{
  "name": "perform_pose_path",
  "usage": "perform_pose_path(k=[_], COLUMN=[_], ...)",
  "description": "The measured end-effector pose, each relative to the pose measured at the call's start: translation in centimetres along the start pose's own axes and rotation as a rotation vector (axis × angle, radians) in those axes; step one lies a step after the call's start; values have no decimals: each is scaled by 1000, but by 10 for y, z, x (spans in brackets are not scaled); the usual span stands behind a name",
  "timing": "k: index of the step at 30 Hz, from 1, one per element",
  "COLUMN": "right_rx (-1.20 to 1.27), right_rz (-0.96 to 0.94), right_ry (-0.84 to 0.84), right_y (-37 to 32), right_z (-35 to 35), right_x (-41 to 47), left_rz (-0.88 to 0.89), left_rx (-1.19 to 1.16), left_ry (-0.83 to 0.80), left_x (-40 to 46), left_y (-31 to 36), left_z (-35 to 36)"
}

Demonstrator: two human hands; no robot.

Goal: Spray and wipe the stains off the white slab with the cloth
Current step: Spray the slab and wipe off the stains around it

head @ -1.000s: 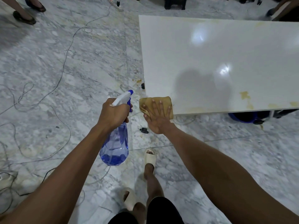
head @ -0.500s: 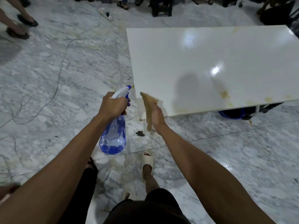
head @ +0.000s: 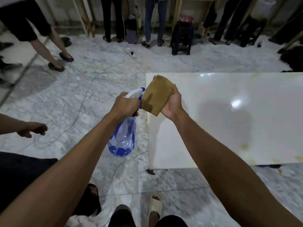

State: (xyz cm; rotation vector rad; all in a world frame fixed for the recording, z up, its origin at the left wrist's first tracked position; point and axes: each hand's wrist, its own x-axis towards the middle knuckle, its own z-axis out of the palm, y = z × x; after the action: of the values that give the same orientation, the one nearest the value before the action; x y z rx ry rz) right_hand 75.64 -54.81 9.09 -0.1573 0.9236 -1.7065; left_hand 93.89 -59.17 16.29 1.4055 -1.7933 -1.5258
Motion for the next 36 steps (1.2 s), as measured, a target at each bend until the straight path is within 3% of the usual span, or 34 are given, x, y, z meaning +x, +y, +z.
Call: perform_pose_path(k=[10, 20, 25, 27, 29, 31, 34, 36], right_rx=[-25, -124, -624, -921, -1191, -1417, -1887, -2199], right_rz=[-7, 88, 137, -64, -311, -401, -278, -48], right_ry=[30, 140, 260, 382, 314, 247, 307, 159], right_y=[-22, 0, -6, -15, -23, -20, 9, 44], right_z=[40, 17, -20, -23, -21, -28, -58, -73], right_x=[119, 254, 306, 338, 375, 420, 476, 476], left_rz=[-67, -156, -163, -164, -176, -196, -218, -240], left_rx=[11, -37, -104, -119, -146, -131, -98, -116], left_ry=[-56, -88, -107, -93, -89, -86, -75, -71], left_x=[112, 267, 336, 361, 382, 397, 412, 418], left_y=[13, 8, -6, -14, -23, -38, -65, -82], left_z=[-21, -30, -35, -38, -38, -36, -32, -30])
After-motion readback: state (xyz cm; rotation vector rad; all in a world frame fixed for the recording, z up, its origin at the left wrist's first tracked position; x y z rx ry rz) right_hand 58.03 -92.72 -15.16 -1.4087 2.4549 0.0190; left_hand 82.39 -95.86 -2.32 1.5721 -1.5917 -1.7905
